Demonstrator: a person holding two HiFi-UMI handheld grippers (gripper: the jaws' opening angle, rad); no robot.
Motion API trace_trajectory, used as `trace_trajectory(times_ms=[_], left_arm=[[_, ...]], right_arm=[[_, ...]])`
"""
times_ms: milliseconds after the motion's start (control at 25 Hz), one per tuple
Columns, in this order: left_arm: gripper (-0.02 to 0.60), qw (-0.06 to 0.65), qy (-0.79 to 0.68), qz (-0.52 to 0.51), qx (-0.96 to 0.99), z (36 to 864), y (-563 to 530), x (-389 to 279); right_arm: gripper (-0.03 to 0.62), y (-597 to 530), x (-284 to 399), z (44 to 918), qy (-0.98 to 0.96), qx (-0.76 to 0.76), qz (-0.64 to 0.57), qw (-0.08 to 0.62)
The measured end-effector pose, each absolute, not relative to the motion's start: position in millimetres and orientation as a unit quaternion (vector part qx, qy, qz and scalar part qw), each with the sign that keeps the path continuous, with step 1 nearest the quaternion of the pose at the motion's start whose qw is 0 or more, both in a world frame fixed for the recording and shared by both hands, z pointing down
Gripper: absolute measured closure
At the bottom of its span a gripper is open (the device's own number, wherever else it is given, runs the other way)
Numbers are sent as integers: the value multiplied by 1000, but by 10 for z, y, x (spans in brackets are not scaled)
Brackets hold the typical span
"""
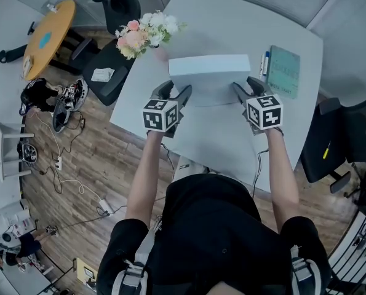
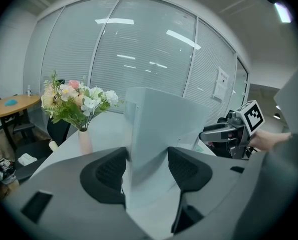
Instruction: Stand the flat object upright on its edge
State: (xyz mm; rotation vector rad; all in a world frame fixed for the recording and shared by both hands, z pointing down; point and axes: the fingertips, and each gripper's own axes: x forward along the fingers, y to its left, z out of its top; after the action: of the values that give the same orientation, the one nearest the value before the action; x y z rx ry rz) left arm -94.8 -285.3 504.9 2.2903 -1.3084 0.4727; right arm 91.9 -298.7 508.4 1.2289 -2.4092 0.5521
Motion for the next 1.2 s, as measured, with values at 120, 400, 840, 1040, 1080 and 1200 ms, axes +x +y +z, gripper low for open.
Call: trace_trajectory(times_ms=[120, 400, 840, 1040, 1080, 1200], left_arm=[[319, 228, -474, 169, 833, 5053, -2826, -936], [319, 231, -466, 173, 837, 5074, -2706, -928], [319, 232, -463, 186, 835, 5099, -2507, -931], [319, 231, -472, 183, 831, 5086, -2418, -934], [319, 232, -473, 182, 830, 5086, -2402, -938], [319, 234, -473, 179, 830, 5096, -2358, -946]], right_arm=[[382, -2966, 927, 5086, -857, 438, 196, 187], [379, -2878, 943, 5099, -860, 429, 199, 191], [376, -2721, 950, 5100, -862, 423, 199, 197], [378, -2648, 1017, 5126, -860, 426, 197, 199], [378, -2630, 1029, 5136, -860, 426, 198, 200], [379, -2572, 1070, 5178, -857, 429, 201, 203]])
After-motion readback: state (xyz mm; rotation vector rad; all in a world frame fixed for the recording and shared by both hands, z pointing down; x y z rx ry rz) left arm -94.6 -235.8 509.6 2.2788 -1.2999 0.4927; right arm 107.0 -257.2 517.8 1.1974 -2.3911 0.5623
